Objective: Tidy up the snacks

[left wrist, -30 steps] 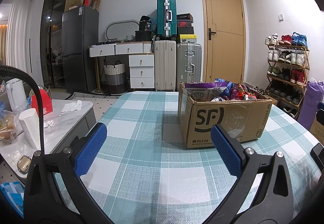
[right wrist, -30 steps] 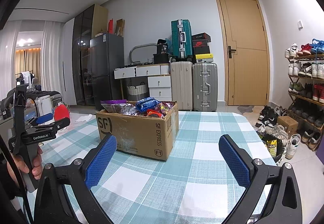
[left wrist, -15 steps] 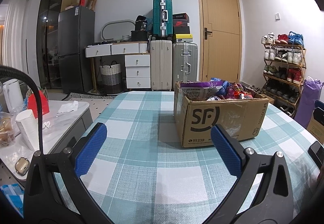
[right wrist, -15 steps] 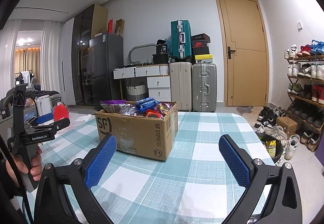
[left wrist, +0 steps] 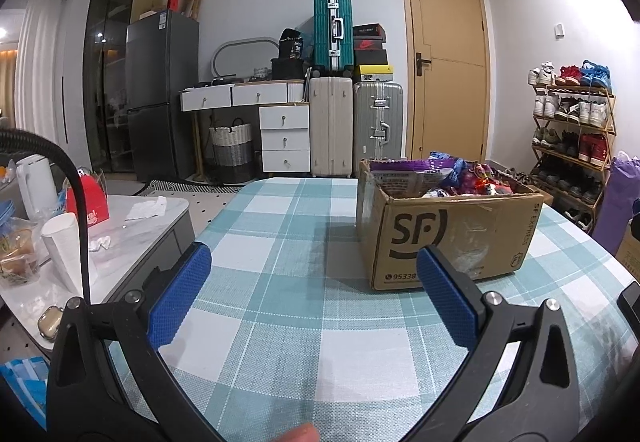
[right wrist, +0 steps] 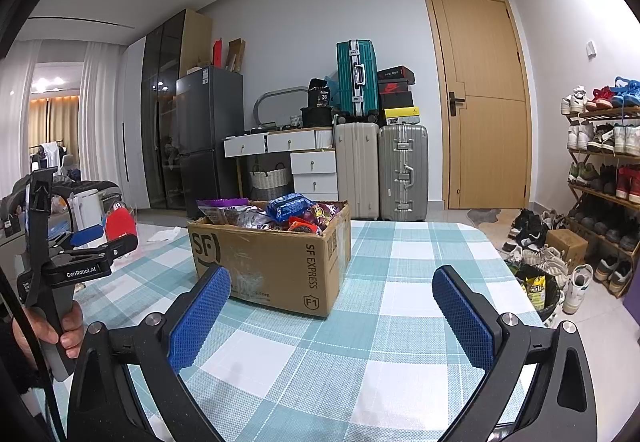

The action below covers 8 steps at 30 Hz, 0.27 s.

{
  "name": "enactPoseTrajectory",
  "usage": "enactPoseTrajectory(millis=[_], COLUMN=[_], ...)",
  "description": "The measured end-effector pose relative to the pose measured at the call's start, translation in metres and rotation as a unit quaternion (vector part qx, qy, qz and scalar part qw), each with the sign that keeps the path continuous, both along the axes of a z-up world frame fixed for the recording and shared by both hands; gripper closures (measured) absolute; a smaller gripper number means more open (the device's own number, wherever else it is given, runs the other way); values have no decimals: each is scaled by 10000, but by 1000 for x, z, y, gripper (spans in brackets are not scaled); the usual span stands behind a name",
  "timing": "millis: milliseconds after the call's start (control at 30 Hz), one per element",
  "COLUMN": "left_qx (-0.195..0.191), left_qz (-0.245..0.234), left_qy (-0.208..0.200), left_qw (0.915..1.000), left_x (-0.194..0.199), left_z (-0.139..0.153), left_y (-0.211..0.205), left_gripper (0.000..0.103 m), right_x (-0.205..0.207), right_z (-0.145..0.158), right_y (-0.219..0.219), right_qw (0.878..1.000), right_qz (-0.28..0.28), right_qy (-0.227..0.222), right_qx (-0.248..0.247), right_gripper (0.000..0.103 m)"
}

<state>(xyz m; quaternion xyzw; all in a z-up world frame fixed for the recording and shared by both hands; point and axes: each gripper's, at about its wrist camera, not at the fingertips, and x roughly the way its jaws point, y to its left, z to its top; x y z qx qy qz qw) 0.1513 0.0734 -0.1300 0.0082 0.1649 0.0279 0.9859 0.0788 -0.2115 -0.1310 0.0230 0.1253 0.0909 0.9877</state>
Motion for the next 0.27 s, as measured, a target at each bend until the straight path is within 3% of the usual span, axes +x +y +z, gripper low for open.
enactPoseTrajectory(millis=[267], left_qx=[-32], left_qz=[49], left_qy=[-21], left_qw=[10000], left_x=[-1], left_z=[-1], left_y=[0], left_gripper=[0], right_x=[-1], right_z=[1], right_y=[0], right_qw=[10000], right_qz=[-16], right_qy=[-5], right_qx=[9], right_gripper=[0])
